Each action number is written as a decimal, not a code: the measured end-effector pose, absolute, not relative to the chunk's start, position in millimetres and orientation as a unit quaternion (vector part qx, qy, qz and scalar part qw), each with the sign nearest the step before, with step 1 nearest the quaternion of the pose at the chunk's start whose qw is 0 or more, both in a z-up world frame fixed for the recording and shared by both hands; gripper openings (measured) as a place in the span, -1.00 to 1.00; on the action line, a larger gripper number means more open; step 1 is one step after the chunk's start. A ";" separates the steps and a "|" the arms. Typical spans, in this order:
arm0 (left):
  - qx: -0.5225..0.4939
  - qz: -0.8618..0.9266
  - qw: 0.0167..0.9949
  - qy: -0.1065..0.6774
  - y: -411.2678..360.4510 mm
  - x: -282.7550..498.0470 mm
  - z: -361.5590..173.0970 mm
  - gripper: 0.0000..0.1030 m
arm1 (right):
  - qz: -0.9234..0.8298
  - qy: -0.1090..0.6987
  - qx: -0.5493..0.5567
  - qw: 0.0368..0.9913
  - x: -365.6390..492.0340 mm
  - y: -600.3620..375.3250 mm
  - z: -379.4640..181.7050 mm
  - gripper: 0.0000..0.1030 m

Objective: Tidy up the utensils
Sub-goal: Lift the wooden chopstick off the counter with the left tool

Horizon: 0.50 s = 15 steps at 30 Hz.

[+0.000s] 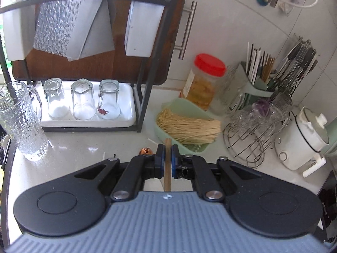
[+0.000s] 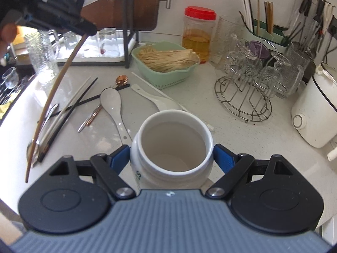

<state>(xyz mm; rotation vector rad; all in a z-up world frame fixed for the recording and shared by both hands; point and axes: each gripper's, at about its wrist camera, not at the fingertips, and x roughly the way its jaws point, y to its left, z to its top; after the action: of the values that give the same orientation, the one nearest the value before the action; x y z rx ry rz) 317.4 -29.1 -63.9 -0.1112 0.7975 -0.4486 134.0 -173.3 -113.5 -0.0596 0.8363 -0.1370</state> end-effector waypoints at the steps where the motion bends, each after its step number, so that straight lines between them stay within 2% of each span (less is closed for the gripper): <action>1: -0.054 -0.215 0.897 0.381 -30.1 312.9 -60.7 -0.86 | -0.062 0.405 -0.031 0.912 132.3 -173.4 -113.6 0.71; 15: -0.055 -0.229 0.917 0.321 -49.7 281.5 -19.2 -0.86 | -0.028 0.385 -0.040 0.921 120.2 -175.1 -115.8 0.71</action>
<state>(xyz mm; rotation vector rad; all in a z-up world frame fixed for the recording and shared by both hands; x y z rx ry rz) 281.5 -49.7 -19.2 -0.1141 0.6610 -0.4719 120.2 -175.1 -115.8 -0.0829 0.7918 -0.0582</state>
